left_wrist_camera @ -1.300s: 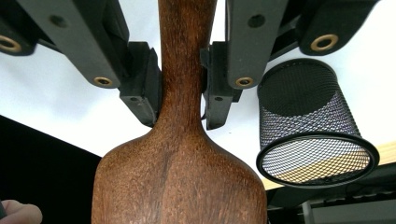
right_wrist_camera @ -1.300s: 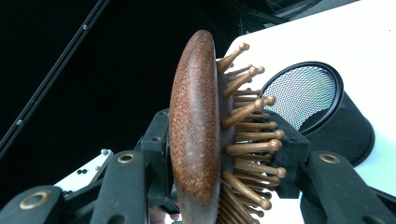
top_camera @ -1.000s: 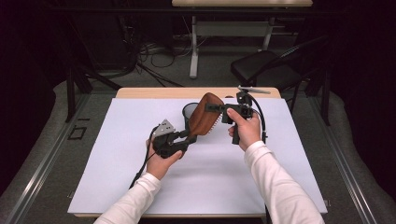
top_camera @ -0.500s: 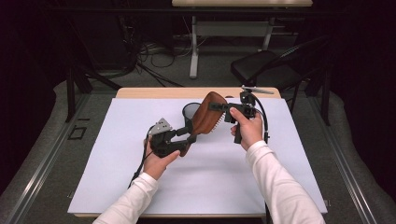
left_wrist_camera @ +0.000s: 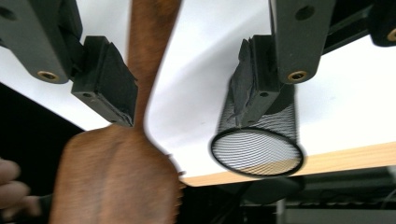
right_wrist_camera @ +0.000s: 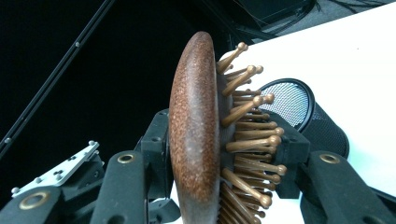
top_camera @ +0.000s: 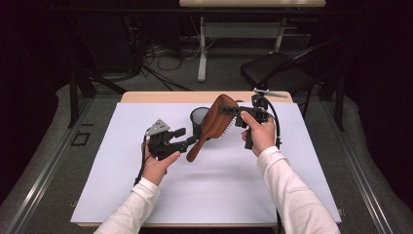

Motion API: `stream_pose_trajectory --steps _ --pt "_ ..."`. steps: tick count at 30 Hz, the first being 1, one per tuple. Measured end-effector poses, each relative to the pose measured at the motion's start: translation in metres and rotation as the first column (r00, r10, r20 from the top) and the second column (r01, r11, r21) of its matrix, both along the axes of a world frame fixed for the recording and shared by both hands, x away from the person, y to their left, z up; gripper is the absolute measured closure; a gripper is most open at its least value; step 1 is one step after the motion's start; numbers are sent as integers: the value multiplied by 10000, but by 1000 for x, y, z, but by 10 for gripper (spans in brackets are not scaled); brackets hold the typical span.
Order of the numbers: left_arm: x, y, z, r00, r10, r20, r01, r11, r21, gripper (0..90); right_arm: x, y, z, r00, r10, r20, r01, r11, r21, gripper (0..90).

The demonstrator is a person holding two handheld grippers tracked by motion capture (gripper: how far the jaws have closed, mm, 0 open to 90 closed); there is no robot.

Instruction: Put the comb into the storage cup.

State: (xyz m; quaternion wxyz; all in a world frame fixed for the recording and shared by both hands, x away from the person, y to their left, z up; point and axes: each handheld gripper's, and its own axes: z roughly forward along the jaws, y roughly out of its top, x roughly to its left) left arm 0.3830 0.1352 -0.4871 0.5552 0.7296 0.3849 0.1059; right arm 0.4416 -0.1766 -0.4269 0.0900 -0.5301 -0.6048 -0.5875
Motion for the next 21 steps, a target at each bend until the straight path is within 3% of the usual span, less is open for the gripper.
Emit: stream_pose_trajectory --steps 5,8,12,19,21 --pt "4 6 -1 9991 320 -266 -318 9995 89 385 0 -1 3 10000 -29 29 29 10000 -60 507" --pt "6 7 -2 9995 281 -168 -282 9996 -41 386 0 -1 4 10000 -36 38 37 10000 -74 507" --pt "7 8 -1 9987 506 -39 -505 9984 265 387 0 -2 6 10000 -54 73 55 9999 -89 507" --pt "7 11 1 9978 648 135 -650 9978 114 386 -1 -2 8 9999 -104 108 105 9999 -70 506" --pt "8 12 1 9986 445 272 -444 9990 -56 415 -1 -2 9 9999 -110 98 111 9999 -104 506"
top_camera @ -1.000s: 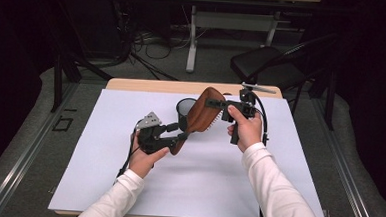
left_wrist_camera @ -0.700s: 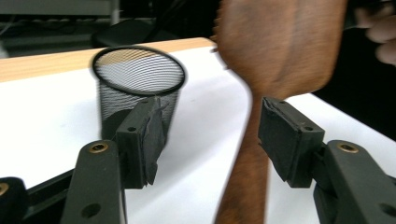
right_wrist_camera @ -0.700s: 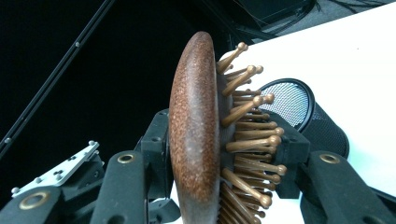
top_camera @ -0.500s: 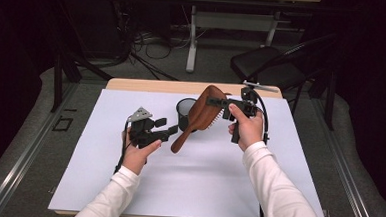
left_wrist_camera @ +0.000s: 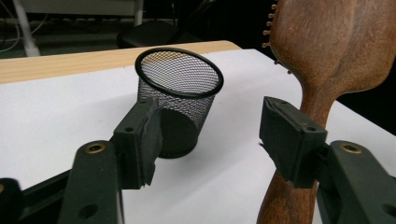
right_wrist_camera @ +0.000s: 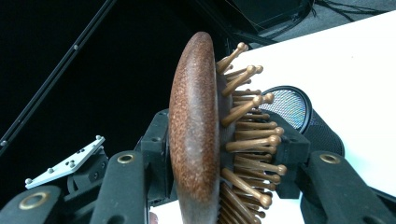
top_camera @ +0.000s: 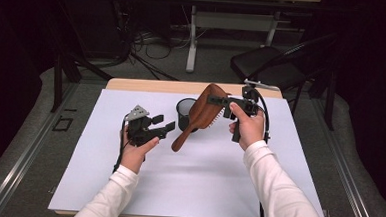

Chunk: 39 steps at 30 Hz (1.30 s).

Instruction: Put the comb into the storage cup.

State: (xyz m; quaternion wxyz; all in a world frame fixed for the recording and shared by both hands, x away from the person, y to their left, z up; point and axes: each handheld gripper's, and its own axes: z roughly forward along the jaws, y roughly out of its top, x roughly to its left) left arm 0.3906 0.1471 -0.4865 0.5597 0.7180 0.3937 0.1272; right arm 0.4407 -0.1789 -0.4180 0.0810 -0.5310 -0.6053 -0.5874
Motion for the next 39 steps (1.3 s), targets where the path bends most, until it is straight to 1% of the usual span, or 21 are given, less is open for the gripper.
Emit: stream_pose_trajectory --steps 2,6,9,10,12,16,17,18,20,21,24,31,35,37,39 --pt "-1 -1 1 9998 33 192 -35 9999 94 415 0 0 1 10000 10 40 -10 10000 -16 506" --pt "0 1 1 9996 238 170 -245 9988 414 391 1 0 4 10000 1 63 -1 10000 -56 506" --pt "0 3 1 9990 390 226 -400 9982 458 389 1 1 8 10000 -22 93 23 10000 -95 506" --pt "1 4 2 9987 435 251 -447 9979 478 378 1 1 9 9999 -25 125 26 9999 -98 506" --pt "2 5 1 9983 559 177 -566 9975 423 348 1 1 11 9999 -21 169 24 9999 -134 506" --pt "4 7 -1 9970 776 71 -779 9957 497 251 2 2 16 9997 -54 251 60 9998 -213 506" --pt "5 8 -1 9964 853 35 -853 9949 539 209 2 2 17 9997 -83 241 88 9997 -225 505" --pt "5 8 -1 9961 883 -1 -882 9950 473 175 2 2 18 9996 -107 260 113 9997 -223 506" --pt "6 9 -2 9955 930 -168 -923 9949 411 149 3 1 20 9994 -166 296 173 9995 -249 505" --pt "7 9 -3 9941 1068 -205 -1059 9936 392 127 3 1 21 9994 -185 306 194 9994 -280 505" --pt "10 9 -6 9930 1103 -414 -1086 9932 423 6 3 0 24 9989 -277 371 289 9990 -327 505" --pt "10 9 -7 9938 1034 -404 -1023 9944 281 6 4 -3 29 9981 -420 461 436 9984 -351 505" --pt "9 9 -5 9953 933 -261 -920 9946 472 6 4 -2 32 9976 -444 538 466 9981 -395 504" --pt "9 9 -6 9957 872 -321 -852 9947 568 6 4 -1 34 9974 -449 558 472 9981 -400 504" --pt "9 8 -6 9962 784 -386 -761 9954 575 6 4 -1 34 9970 -497 592 522 9977 -422 504"
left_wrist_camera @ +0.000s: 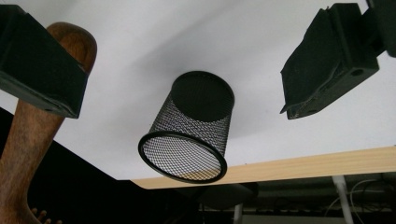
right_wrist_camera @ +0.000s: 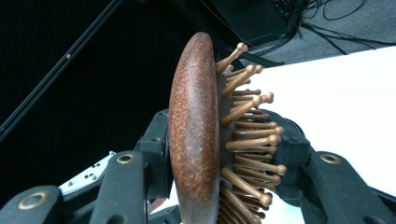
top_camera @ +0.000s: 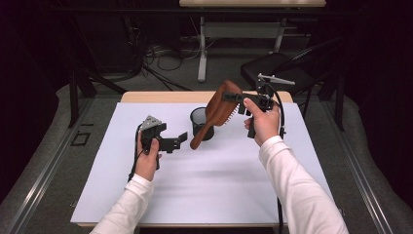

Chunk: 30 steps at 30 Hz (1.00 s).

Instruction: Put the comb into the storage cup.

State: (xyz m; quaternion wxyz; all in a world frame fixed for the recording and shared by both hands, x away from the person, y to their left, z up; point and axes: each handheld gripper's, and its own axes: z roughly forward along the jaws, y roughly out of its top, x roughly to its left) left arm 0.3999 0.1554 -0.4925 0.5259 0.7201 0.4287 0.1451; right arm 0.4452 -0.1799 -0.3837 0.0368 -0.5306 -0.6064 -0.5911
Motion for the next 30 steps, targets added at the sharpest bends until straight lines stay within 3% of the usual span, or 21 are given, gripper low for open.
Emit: stream_pose_trajectory --steps 17,30 --pt "-1 1 3 9999 -141 5 141 9999 -6 6 6 -3 6 9972 -728 186 730 9973 -66 501" --pt "-1 2 3 9999 -138 0 138 9999 -18 6 18 -3 18 9881 -1509 294 1508 9885 74 501"
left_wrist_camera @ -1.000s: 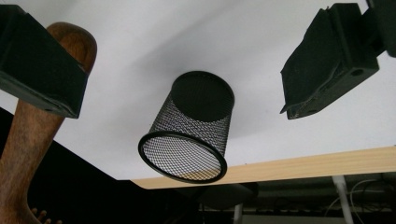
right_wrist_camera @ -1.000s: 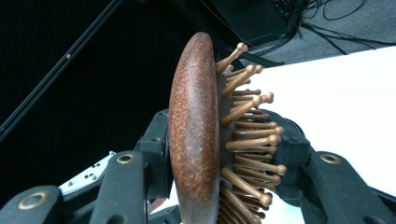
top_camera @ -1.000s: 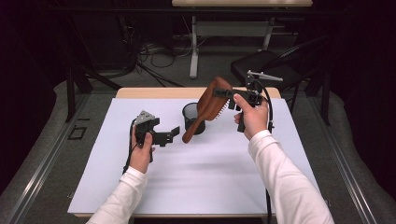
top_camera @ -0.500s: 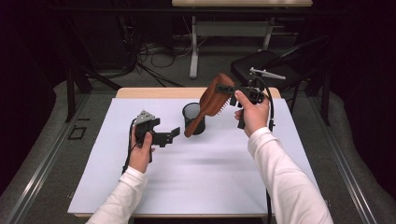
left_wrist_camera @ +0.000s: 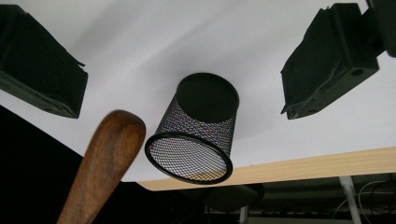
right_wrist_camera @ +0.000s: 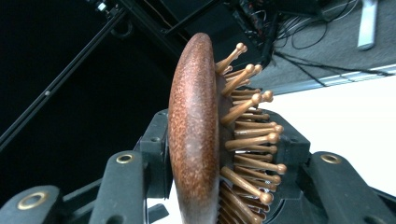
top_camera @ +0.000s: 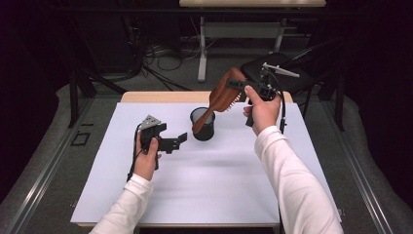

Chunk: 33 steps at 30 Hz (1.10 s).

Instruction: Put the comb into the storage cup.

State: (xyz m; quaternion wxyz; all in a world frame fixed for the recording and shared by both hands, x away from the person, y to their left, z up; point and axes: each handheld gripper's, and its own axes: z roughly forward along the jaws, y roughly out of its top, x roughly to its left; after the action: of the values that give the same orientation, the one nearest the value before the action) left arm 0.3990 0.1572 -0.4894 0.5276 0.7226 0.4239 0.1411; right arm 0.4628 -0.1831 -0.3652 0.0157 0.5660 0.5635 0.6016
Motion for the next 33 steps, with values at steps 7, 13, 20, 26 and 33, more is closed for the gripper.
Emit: stream_pose_trajectory --steps 7,13,20,26,33 --pt "0 1 0 10000 15 -9 -15 10000 -24 6 5 1 5 9991 -417 74 418 9991 -71 501" --pt "0 1 0 10000 1 -27 -1 10000 -43 6 9 0 8 9957 -908 200 913 9955 -253 501" --pt "0 0 -1 10000 -17 -33 17 10000 -25 6 11 -4 9 9857 -1638 382 1646 9862 -170 501" --pt "1 0 -1 10000 -5 -66 4 10000 -88 6 11 -6 10 9760 -2103 567 2118 9771 -215 501" --pt "1 0 -1 10000 1 -66 -1 10000 -77 6 11 -5 10 9708 -2313 642 2331 9722 -226 500"
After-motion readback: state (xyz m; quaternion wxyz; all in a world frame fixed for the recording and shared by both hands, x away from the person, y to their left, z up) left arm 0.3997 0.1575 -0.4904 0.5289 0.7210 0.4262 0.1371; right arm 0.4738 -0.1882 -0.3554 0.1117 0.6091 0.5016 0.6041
